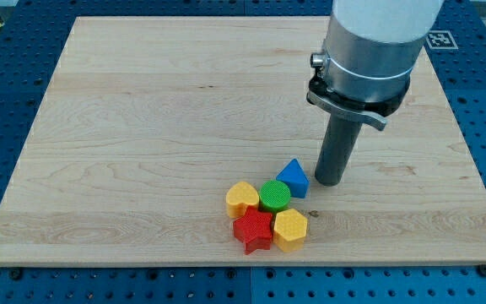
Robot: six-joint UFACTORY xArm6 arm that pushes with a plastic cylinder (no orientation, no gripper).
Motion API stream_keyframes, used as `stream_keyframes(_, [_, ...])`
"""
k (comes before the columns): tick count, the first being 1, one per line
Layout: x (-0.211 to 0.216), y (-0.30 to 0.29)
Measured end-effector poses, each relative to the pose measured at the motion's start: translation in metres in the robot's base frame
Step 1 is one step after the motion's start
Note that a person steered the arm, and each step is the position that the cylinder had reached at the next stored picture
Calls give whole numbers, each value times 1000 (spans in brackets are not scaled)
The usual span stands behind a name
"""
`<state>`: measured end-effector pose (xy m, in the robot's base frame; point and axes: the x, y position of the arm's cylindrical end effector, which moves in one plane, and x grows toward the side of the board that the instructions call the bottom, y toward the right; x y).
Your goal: Push the triangle slightly to the left
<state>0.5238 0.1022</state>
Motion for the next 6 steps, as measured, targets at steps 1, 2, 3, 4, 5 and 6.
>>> stream_keyframes(1, [0,-4])
stream_keyframes(2, [0,-33])
stream_keyframes(3, [0,-57])
stream_keyframes(4, [-17,-42])
stream_keyframes(5, [-72,-36])
stream_keyframes(6, [-132,-64])
